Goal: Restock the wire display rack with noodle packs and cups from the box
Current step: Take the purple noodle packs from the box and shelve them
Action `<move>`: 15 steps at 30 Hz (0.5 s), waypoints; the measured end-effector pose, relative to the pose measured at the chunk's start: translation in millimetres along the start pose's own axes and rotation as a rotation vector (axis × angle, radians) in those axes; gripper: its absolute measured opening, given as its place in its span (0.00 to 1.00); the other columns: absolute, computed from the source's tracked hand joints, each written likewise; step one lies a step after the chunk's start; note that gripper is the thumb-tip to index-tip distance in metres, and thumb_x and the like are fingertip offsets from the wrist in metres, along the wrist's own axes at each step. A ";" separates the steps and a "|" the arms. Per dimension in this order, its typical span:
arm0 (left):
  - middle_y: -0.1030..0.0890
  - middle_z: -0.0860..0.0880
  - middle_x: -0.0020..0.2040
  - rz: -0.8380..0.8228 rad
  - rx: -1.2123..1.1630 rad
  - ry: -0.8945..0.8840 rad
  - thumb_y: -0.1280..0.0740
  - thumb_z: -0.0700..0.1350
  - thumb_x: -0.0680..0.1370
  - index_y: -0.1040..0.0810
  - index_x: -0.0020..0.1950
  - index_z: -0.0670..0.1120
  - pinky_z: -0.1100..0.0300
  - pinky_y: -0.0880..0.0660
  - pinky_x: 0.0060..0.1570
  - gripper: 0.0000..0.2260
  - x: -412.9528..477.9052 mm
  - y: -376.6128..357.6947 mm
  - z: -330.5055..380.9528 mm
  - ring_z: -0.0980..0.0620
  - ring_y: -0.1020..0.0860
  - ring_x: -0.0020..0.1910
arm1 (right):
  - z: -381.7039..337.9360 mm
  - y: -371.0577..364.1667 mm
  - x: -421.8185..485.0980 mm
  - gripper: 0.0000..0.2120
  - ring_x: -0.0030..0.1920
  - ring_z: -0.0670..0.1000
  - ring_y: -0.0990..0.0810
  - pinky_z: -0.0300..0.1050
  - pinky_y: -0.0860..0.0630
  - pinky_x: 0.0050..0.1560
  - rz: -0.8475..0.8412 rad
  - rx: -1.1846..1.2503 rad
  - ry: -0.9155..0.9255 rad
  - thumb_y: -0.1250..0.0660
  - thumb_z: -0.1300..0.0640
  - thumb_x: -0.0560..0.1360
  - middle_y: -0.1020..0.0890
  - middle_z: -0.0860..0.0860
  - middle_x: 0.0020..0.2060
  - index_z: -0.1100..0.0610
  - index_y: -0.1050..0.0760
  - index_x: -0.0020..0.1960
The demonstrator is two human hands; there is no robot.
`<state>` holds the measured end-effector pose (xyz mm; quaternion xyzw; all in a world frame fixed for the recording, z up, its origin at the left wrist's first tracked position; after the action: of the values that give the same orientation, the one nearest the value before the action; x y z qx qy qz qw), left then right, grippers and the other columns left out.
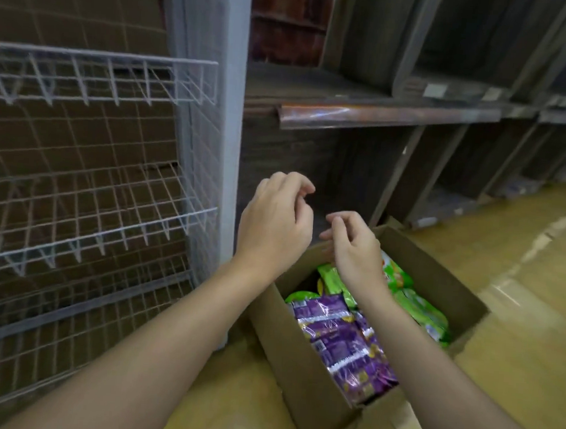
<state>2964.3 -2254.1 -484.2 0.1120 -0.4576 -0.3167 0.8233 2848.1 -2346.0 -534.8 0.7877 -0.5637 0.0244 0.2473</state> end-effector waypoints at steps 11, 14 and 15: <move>0.23 0.49 0.50 -0.358 -0.099 0.109 0.40 0.38 0.77 0.24 0.52 0.46 0.51 0.27 0.51 0.08 -37.9 -131.5 -53.3 0.49 0.26 0.53 | 130.4 9.8 -9.9 0.09 0.38 0.58 0.19 0.56 0.24 0.39 0.110 -0.199 -0.246 0.42 0.53 0.82 0.18 0.53 0.39 0.52 0.25 0.49; 0.24 0.50 0.49 -0.450 -0.123 0.130 0.40 0.37 0.77 0.23 0.52 0.45 0.52 0.27 0.53 0.08 -47.0 -164.1 -69.6 0.49 0.25 0.54 | 160.1 5.8 -12.7 0.09 0.35 0.60 0.21 0.57 0.25 0.36 0.077 -0.243 -0.283 0.43 0.52 0.83 0.18 0.57 0.40 0.54 0.25 0.53; 0.23 0.50 0.49 -0.464 -0.144 0.159 0.40 0.37 0.77 0.23 0.52 0.45 0.51 0.27 0.54 0.08 -50.6 -174.6 -76.5 0.48 0.25 0.53 | 173.0 3.9 -14.4 0.10 0.33 0.59 0.24 0.57 0.27 0.34 0.053 -0.266 -0.296 0.44 0.52 0.83 0.18 0.58 0.40 0.54 0.25 0.54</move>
<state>2934.9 -2365.8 -644.0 0.1798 -0.3300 -0.5191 0.7677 2797.8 -2406.5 -689.6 0.7281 -0.6126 -0.1598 0.2629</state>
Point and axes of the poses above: each hand's wrist, its own x-axis towards the middle knuckle, its own y-axis out of the back of the hand, z = x × y, the point moved 3 cm from there along x, towards the middle knuckle
